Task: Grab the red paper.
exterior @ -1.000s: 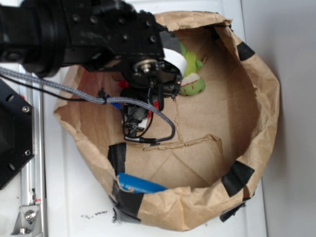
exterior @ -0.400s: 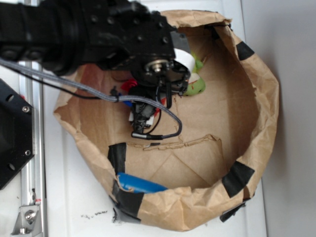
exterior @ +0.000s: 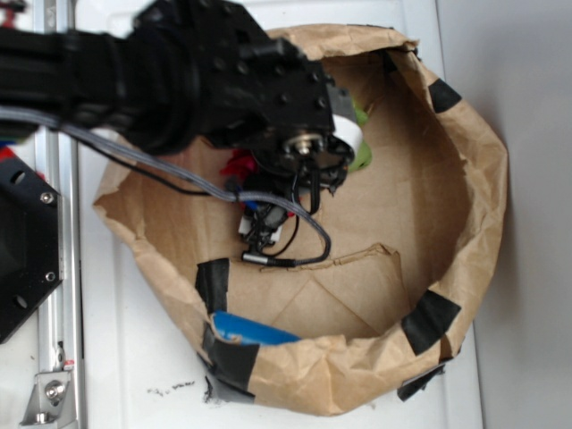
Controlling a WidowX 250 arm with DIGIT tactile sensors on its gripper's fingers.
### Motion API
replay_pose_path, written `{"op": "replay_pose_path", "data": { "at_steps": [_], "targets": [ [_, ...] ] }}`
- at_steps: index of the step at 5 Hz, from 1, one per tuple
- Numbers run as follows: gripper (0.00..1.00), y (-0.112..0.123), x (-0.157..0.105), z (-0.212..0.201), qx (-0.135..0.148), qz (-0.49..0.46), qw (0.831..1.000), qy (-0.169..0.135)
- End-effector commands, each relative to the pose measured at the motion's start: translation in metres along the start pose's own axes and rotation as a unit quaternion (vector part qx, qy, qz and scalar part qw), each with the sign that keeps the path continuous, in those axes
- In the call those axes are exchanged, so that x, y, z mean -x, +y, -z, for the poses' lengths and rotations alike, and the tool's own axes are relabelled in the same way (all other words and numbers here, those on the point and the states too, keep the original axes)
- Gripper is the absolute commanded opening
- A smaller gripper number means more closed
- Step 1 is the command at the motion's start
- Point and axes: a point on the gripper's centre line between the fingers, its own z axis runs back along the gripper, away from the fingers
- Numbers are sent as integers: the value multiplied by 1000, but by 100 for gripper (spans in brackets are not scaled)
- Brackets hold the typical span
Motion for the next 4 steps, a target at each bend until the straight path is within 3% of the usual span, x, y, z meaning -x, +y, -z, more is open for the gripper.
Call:
{"op": "replay_pose_path", "data": {
  "at_steps": [1,4],
  "targets": [
    [0,2,-7,10,-9,-12,1000,-7],
    [0,12,-7,-1,-14,-19,1000,-8]
  ]
}}
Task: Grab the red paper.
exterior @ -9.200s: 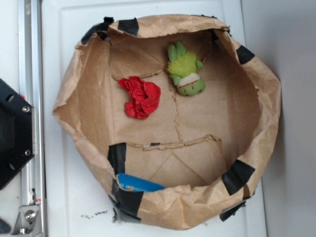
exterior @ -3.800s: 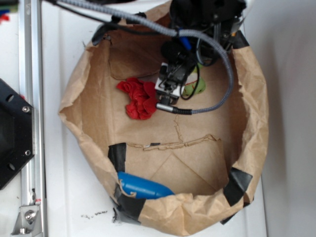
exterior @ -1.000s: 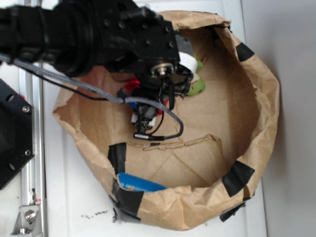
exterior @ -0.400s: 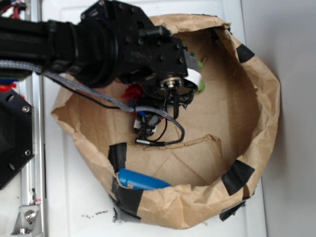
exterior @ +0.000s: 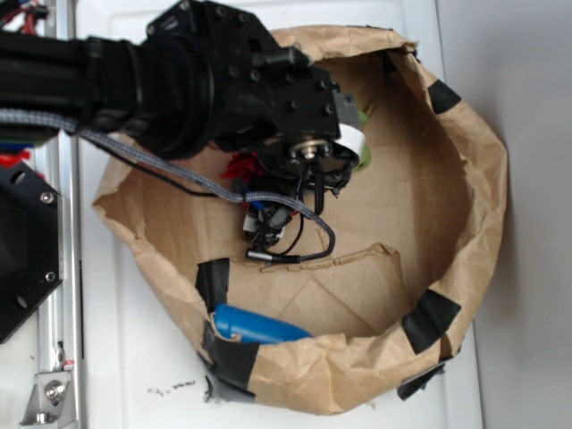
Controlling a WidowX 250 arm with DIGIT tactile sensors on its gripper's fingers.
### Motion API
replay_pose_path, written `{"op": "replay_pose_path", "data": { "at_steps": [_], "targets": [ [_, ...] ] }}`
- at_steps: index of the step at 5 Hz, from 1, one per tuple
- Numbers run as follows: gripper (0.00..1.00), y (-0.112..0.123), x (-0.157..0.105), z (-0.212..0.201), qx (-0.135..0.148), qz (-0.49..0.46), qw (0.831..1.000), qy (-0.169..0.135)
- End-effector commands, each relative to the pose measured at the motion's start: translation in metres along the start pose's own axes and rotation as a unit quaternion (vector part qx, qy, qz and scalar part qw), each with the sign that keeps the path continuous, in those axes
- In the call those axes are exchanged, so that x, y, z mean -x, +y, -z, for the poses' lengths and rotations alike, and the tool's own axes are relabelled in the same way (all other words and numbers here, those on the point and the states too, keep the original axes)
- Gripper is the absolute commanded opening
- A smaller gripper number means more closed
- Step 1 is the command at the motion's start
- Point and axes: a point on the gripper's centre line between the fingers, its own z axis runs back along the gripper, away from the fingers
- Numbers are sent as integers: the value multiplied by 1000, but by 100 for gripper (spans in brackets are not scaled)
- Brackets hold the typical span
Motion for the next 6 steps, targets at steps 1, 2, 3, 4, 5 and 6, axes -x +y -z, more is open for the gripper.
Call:
{"op": "replay_pose_path", "data": {
  "at_steps": [1,2,3,4,5,6],
  "targets": [
    [0,2,4,-53,-2,-41,999,-29],
    [0,-14,7,-103,36,-114,993,-15],
    [0,-31,2,-153,29,-131,991,-26],
    [0,-33,-3,-191,35,-130,990,-34],
    [0,-34,-14,-188,41,-110,992,-53],
    [0,-32,-28,-179,21,-90,993,-71]
  ]
}}
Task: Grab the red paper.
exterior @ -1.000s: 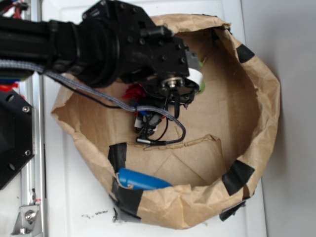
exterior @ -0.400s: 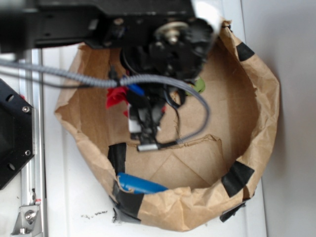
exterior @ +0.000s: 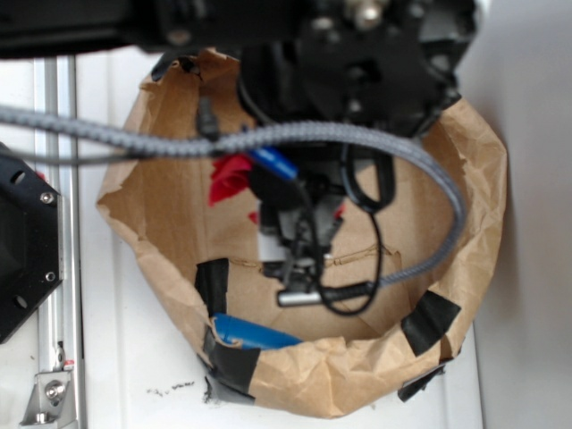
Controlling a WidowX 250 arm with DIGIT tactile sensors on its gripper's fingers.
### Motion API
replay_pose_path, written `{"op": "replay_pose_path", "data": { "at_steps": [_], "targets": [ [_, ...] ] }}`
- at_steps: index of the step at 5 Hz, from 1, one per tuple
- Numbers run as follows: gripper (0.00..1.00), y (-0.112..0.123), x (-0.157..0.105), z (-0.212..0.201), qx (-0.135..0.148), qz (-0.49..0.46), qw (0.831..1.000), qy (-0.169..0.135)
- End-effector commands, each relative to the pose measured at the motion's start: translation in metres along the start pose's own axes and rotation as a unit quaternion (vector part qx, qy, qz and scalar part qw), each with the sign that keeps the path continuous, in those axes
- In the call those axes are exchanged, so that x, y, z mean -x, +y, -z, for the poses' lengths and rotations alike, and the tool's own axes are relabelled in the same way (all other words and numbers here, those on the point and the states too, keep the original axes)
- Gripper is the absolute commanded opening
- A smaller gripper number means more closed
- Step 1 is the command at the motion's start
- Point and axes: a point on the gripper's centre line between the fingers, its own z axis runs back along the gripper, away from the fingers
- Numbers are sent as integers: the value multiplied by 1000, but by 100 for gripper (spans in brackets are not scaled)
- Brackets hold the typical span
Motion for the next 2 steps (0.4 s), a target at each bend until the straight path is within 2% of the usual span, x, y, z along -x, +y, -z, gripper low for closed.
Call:
{"op": "replay_pose_path", "data": {
  "at_steps": [1,2],
  "targets": [
    [0,-2,-23,10,-29,29,998,-46],
    [0,-5,-18,16,-32,34,998,-45]
  ]
}}
